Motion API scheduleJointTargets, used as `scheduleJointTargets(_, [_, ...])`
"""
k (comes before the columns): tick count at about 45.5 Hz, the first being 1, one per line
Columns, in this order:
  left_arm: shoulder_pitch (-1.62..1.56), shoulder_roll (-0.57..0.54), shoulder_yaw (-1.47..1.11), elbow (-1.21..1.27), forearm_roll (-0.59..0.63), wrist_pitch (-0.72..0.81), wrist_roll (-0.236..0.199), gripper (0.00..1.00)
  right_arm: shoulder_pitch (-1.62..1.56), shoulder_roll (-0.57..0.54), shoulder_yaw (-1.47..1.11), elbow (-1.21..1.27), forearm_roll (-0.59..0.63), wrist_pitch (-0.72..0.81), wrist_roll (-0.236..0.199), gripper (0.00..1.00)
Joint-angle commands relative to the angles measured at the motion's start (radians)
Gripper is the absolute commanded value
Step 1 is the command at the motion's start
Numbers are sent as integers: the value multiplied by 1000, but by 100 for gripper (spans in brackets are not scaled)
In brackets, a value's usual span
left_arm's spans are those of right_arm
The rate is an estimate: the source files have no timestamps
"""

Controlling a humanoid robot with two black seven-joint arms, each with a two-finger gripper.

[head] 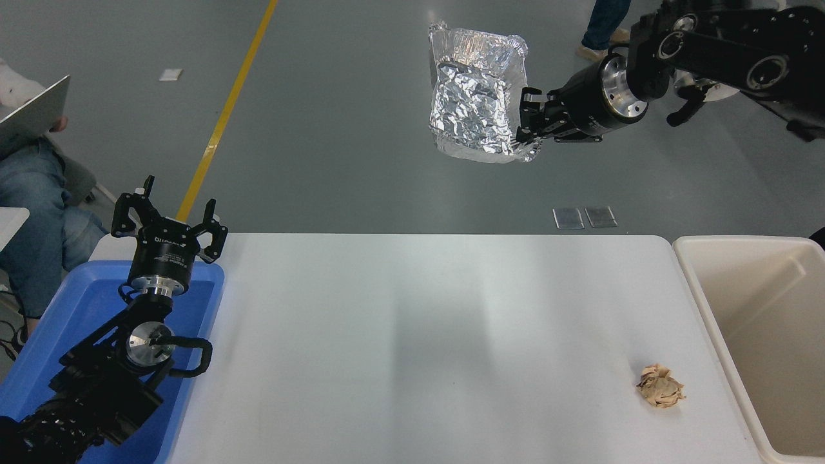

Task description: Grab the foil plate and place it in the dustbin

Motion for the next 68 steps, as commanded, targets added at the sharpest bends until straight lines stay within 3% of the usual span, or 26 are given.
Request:
scheduleJointTargets(1, [-1,-1,0,0,0,0,0,99,-106,-118,-27,-168,-2,-6,0,0])
scheduleJointTargets(18, [-1,1,0,0,0,0,0,99,-401,-230,-9,-465,21,-85,0,0])
scheduleJointTargets(34, [1,-1,0,0,0,0,0,99,-674,-276,-6,-527,159,-259,-2,0])
scheduleJointTargets(54, [-1,-1,0,1,0,0,0,99,-1071,-206,140,-527,257,-529,-2,0])
scheduleJointTargets(68, [1,-1,0,0,0,0,0,99,-1134,-177,169,-524,257,-554,0,0])
